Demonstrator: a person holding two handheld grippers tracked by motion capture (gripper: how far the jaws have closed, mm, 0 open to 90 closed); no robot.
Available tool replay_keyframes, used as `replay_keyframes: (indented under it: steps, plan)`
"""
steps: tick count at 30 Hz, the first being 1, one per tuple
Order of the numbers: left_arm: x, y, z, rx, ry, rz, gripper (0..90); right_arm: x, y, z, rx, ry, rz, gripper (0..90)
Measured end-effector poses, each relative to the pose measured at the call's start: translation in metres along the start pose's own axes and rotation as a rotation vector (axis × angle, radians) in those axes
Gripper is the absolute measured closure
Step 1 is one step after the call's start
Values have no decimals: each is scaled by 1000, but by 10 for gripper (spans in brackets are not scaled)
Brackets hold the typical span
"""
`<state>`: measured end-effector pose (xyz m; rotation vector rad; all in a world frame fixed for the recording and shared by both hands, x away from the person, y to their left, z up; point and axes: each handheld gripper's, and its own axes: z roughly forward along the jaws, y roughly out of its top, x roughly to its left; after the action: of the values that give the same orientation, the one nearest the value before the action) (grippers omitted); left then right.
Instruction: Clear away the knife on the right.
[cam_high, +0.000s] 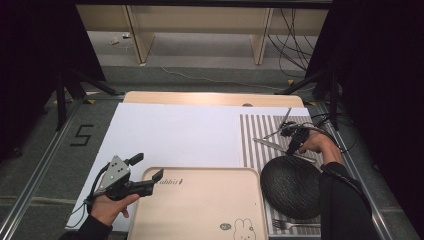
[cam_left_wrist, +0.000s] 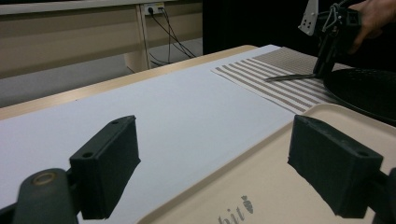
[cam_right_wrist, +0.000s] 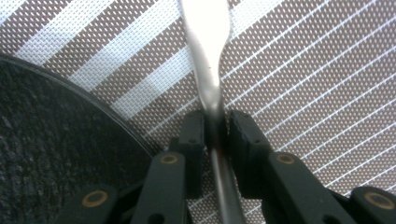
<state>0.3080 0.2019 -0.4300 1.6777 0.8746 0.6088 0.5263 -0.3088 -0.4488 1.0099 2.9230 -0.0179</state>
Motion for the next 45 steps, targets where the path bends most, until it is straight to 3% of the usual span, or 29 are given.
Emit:
replay_keyframes:
  steps: [12,19,23,28,33,37,45]
  plan:
    - [0,0,0,1,1,0,158,5,0,-1,2,-31,-32,803]
    - [0,0,0,1,1,0,158,3,2,-6,-23,-64,-46,804]
    - [0,0,0,4,2,1,158,0,3,-18,-32,-131,-56,805]
    - [1,0,0,2,2,-1,158,-1,2,-31,-57,-152,-50,805]
    - [0,1,0,-1,1,-2,158,6,3,-45,-121,-124,-22,805]
    - [0,1,0,-1,3,-3,158,15,5,-56,-164,-120,-26,806]
    - [0,1,0,-2,3,-2,158,34,3,-79,-306,-33,17,805]
